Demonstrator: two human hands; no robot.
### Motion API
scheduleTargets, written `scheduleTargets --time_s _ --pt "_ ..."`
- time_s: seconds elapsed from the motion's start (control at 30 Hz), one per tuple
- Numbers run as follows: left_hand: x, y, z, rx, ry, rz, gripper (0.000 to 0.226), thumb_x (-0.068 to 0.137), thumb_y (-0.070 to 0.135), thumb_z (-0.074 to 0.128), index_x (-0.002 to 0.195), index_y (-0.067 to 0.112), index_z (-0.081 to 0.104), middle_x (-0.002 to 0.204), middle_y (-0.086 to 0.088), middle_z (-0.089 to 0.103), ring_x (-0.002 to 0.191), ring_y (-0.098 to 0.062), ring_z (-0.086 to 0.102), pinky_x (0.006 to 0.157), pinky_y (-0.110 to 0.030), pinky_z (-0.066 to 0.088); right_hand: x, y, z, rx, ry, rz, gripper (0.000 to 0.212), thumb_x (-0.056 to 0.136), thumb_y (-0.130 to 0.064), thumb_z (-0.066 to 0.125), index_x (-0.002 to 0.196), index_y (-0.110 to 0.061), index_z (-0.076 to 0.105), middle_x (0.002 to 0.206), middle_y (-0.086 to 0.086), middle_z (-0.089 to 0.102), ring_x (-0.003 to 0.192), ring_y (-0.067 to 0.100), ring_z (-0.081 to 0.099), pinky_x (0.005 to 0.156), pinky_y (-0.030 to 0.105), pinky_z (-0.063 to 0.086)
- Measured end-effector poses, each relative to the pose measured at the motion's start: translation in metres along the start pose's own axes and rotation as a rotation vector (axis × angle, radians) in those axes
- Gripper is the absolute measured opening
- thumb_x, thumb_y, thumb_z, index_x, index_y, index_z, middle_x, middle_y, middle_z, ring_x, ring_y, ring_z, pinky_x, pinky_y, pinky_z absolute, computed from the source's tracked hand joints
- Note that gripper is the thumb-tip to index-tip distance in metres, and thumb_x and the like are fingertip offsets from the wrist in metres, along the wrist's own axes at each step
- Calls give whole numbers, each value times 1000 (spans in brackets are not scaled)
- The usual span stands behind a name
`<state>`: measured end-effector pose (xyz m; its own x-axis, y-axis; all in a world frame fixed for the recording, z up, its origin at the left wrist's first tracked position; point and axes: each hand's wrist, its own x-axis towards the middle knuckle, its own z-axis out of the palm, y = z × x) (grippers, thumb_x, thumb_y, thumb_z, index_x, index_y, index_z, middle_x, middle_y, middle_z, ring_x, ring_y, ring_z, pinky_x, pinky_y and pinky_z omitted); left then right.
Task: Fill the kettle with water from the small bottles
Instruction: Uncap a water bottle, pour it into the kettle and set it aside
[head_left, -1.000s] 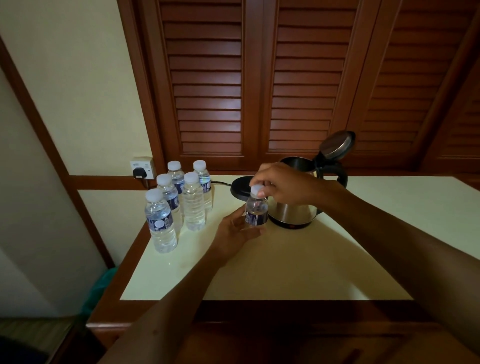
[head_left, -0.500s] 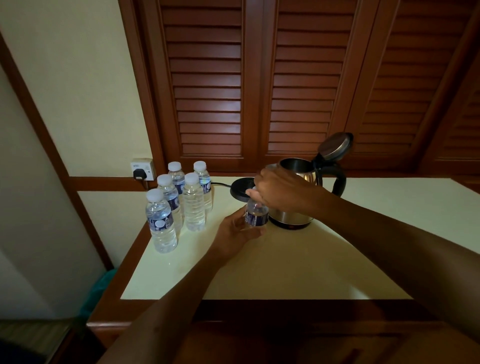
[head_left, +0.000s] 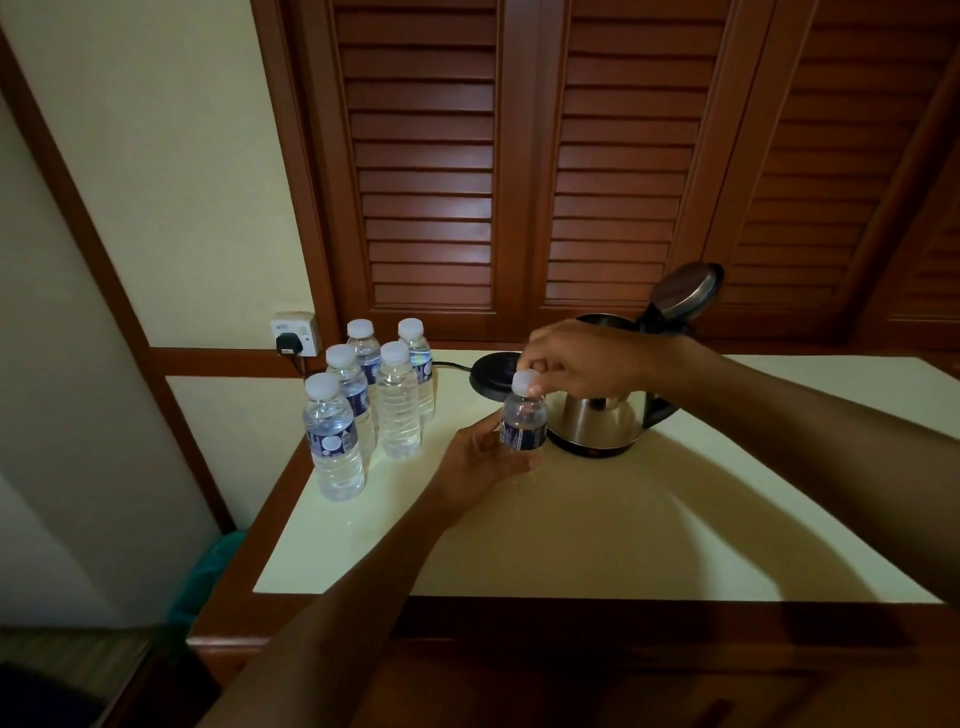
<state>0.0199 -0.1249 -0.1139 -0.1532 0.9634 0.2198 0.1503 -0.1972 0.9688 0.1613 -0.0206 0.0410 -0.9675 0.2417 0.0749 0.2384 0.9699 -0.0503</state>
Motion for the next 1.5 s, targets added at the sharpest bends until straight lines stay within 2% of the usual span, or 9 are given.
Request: scheduleTargets --time_s 0.23,0.37,0.53,0.63,0.7,0.87,1.0,1.13,1.5 --pt "1 0 -1 49 -19 -19 40 80 9 79 117 19 67 98 2 74 90 -13 68 80 -26 55 3 -11 4 -587 -82 -178 26 100 -31 39 89 -14 56 86 1 50 62 3 27 59 22 30" --pt "-1 4 0 72 -42 -29 38 81 5 77 116 15 66 98 6 74 89 -3 69 74 -16 52 8 -5 13 -733 17 -167 43 101 -37 26 65 -19 42 60 -1 49 47 9 35 53 34 48" --pt "-2 5 4 82 -43 -27 41 83 9 76 121 18 64 101 8 73 91 -2 68 74 -12 51 13 -4 20 -862 50 -114 73 73 -21 72 65 -17 -1 39 -2 16 33 12 8 37 17 18" --pt "-2 5 5 71 -35 -38 44 82 9 77 122 19 62 102 8 72 91 -2 68 73 -14 52 13 -11 23 -855 31 -58 48 91 -24 49 60 -18 13 44 -1 26 36 14 22 42 19 19" --pt "-3 4 7 79 -16 -26 45 82 11 77 124 19 62 105 6 72 94 -5 69 75 -17 53 13 -12 31 -719 88 80 44 99 -33 31 58 -16 32 49 0 38 44 15 34 46 23 23" --pt "-4 5 5 100 -43 -37 48 82 14 77 127 20 60 109 4 72 96 -5 69 76 -17 52 5 -19 39 -689 192 159 43 101 -37 31 75 -10 53 55 1 45 51 18 47 48 22 31" --pt "-4 6 3 77 -70 -38 45 84 12 76 126 16 61 104 1 74 92 -11 71 77 -20 52 -6 -13 55 -272 305 174 42 99 -51 31 69 -25 46 68 -3 51 61 11 50 57 29 41" --pt "-4 5 6 90 -55 -19 44 83 14 77 124 19 61 102 -1 75 92 -16 72 80 -24 55 -13 -5 73 216 407 283 36 88 -56 55 82 -21 54 72 -4 55 66 9 55 59 26 44" --pt "5 -7 18 348 19 -66 58 74 36 84 125 34 57 113 8 72 99 -13 68 93 -36 54 -38 0 92 697 395 392 63 78 -36 75 130 -20 44 116 0 66 102 10 64 86 33 56"
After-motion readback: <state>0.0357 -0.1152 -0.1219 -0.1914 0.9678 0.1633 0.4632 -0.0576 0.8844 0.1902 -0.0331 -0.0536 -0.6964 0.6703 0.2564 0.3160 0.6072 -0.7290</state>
